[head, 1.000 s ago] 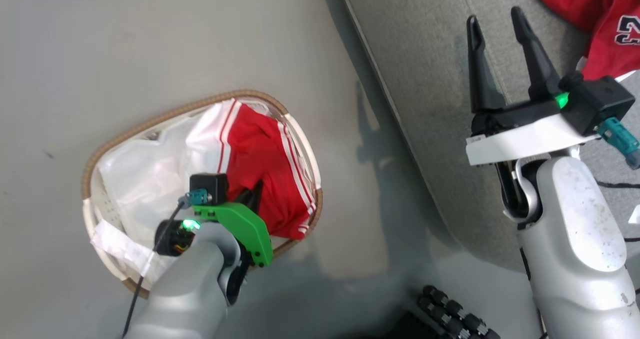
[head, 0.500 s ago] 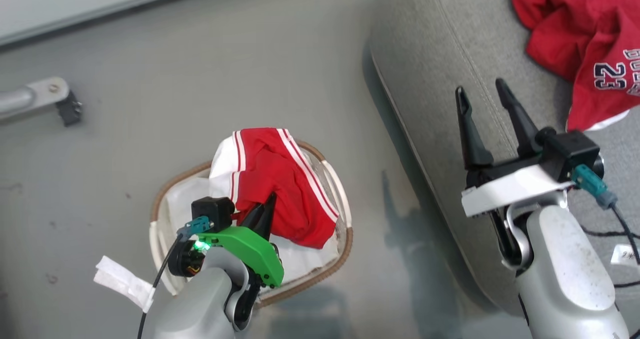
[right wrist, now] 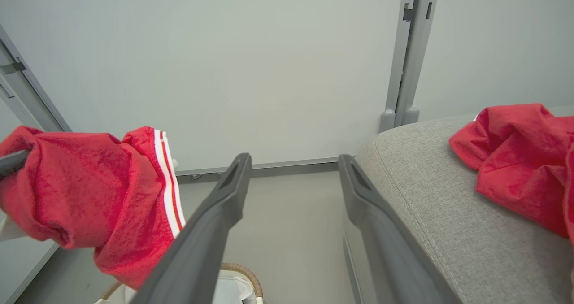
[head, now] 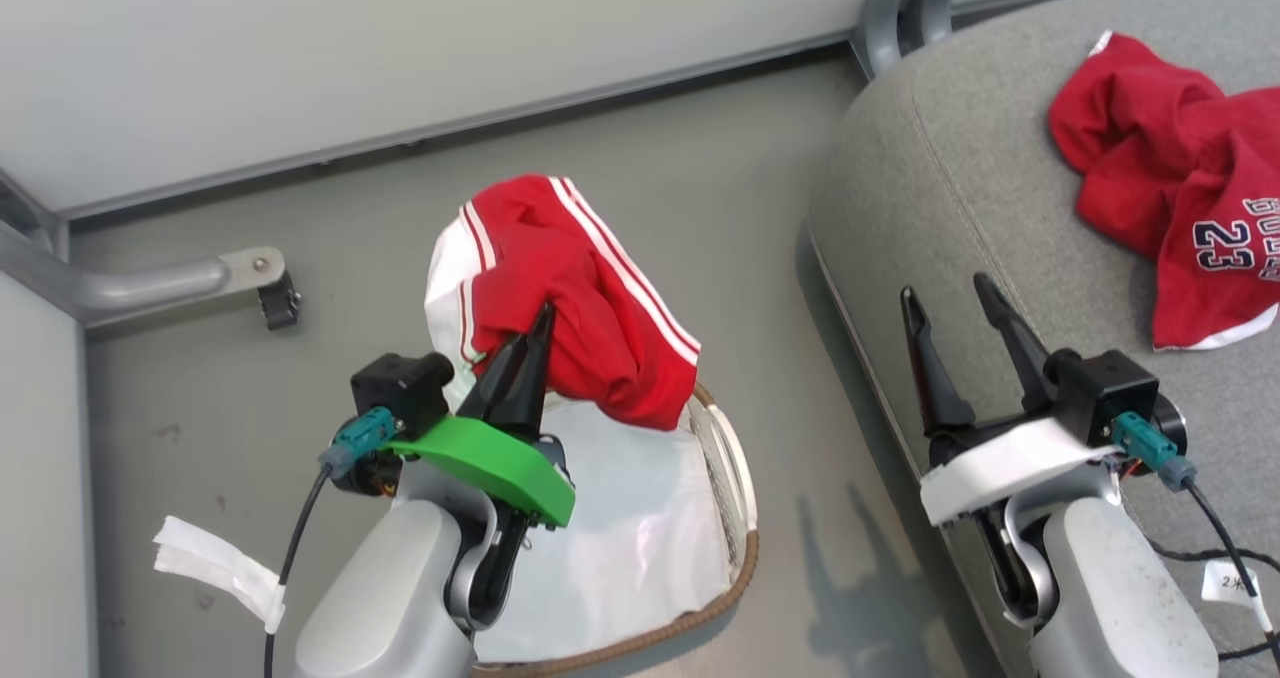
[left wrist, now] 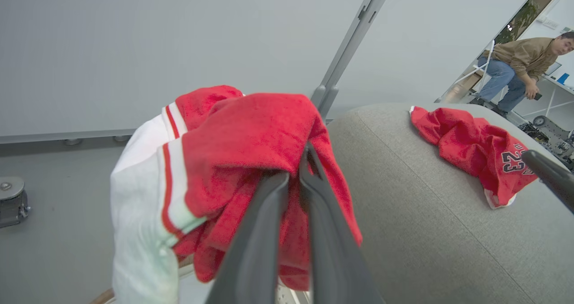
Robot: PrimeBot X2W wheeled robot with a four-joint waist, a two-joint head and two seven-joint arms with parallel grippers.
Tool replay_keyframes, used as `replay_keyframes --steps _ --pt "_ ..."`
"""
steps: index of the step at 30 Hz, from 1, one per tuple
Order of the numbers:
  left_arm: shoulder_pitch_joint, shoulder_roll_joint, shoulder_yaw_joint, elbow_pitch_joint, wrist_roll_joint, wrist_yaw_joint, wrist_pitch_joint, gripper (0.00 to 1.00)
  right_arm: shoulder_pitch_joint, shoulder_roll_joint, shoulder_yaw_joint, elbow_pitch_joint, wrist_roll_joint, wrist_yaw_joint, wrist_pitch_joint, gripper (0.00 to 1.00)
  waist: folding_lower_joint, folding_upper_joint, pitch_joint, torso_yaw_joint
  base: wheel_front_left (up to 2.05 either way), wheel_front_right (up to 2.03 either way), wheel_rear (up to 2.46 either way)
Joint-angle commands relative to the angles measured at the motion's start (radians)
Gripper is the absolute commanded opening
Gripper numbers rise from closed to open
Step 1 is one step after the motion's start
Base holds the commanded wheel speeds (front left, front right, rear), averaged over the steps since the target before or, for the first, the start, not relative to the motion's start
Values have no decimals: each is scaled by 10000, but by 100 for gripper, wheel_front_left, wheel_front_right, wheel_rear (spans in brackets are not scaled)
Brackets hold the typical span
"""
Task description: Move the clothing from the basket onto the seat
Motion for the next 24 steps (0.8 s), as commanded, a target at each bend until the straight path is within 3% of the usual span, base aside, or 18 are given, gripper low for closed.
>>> replay_keyframes --steps 1,15,19,24 --pt "187 14 140 -275 120 -44 -34 0 230 -44 20 51 -79 -11 0 100 0 0 -557 334 0 0 0" --pt "483 -61 771 -2304 670 -43 -36 0 1109 -42 170 377 57 -11 0 100 0 0 -1361 557 0 0 0" --pt "557 -72 746 -2425 689 -43 -35 0 1215 -39 666 376 -379 -11 0 100 0 0 -1436 615 0 0 0" --pt "577 -77 661 -2538 624 -43 -35 0 915 -240 2012 199 -1000 -11 0 100 0 0 -1444 706 0 0 0"
